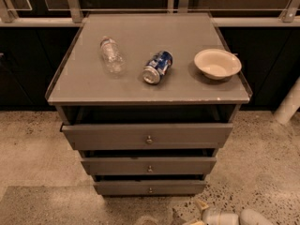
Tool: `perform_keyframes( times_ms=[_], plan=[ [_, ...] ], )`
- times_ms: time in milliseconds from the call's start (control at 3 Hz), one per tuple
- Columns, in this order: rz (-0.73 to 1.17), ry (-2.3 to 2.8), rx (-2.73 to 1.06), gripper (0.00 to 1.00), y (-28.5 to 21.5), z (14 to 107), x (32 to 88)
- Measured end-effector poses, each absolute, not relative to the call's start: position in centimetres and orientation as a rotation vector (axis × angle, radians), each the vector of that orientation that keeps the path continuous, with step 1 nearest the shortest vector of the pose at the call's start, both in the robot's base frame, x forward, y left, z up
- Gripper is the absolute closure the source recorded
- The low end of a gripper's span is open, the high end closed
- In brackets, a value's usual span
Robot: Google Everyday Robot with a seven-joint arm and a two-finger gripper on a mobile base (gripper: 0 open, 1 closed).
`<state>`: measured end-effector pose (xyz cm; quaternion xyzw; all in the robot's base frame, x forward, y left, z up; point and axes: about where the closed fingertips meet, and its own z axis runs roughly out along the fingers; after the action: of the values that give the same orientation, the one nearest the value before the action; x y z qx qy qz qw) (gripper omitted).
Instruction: Open bottom drawer
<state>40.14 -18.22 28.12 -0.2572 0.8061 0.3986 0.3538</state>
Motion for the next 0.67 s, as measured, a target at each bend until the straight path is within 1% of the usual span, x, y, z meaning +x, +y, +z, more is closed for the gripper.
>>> perform_keyframes(
  times_ms=[333,667],
  plan=[
    [1.019,2.082,-0.653,0.0,-18.68,27.69,40.84],
    [1.003,2.101,-0.681,0.0,-18.66,27.32,40.39]
  ],
)
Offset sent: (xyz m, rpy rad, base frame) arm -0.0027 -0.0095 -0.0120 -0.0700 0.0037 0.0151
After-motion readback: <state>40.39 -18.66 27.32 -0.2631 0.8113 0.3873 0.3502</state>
